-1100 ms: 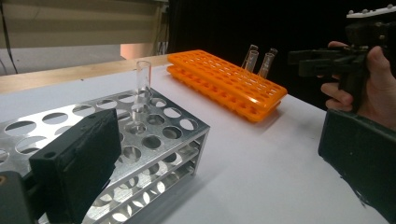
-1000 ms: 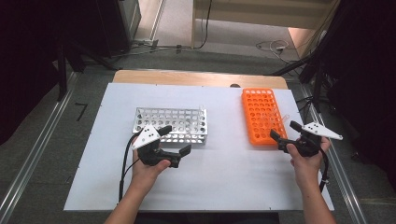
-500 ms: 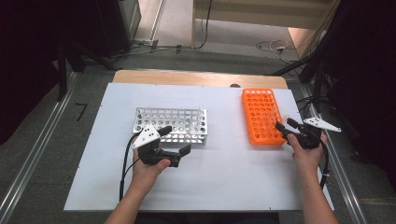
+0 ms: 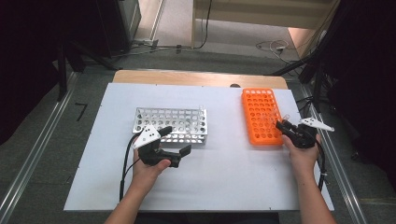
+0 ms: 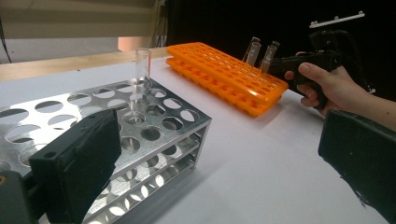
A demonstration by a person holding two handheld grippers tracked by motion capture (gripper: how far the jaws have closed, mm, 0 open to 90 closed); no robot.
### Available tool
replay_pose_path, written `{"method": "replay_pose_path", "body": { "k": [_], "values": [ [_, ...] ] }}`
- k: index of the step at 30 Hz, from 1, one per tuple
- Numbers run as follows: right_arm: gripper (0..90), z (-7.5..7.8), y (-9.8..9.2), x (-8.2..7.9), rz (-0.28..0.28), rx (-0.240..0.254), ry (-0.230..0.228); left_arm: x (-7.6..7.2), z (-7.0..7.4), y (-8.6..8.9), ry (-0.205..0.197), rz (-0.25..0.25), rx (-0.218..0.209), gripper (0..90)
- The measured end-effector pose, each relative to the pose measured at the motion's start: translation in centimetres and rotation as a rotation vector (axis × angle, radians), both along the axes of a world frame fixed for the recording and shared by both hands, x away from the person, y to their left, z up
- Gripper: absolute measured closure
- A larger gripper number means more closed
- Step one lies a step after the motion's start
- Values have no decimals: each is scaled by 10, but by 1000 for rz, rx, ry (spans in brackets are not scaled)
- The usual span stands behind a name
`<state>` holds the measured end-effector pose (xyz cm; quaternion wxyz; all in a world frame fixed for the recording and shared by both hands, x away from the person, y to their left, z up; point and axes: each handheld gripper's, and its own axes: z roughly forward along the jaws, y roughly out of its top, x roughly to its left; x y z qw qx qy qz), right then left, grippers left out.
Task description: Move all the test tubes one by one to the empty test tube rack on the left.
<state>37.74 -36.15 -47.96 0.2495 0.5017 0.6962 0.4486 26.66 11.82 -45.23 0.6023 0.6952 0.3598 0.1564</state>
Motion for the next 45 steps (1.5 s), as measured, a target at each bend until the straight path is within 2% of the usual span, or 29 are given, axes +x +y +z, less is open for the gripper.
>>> {"method": "replay_pose_path", "body": {
  "k": [5, 7, 12, 16, 24, 31, 37, 45],
  "values": [
    [695, -2, 2, 1, -6, -1, -13, 0, 0, -1, 1, -1, -1, 0],
    [706, -3, 4, 2, -10, -16, -24, 0, 0, -1, 1, -1, -1, 0],
    [742, -2, 5, 2, -49, -10, -24, 1, 0, -1, 2, 0, -7, 0],
    [743, 0, 3, 1, -34, -3, -36, 1, 0, -2, 0, -2, -1, 0],
    [744, 12, -1, -8, -33, -4, -74, 1, 1, -2, -1, -3, 1, 0],
    [744, 30, -2, -17, -25, -6, -129, 1, 2, -2, -3, -1, 1, 0],
    [744, 44, 3, -26, -2, -10, -139, 1, 2, -2, -6, -1, 5, 0],
    [744, 61, 13, -41, 51, -24, -121, 0, 6, -2, -10, 0, 10, 0]
  ]
}}
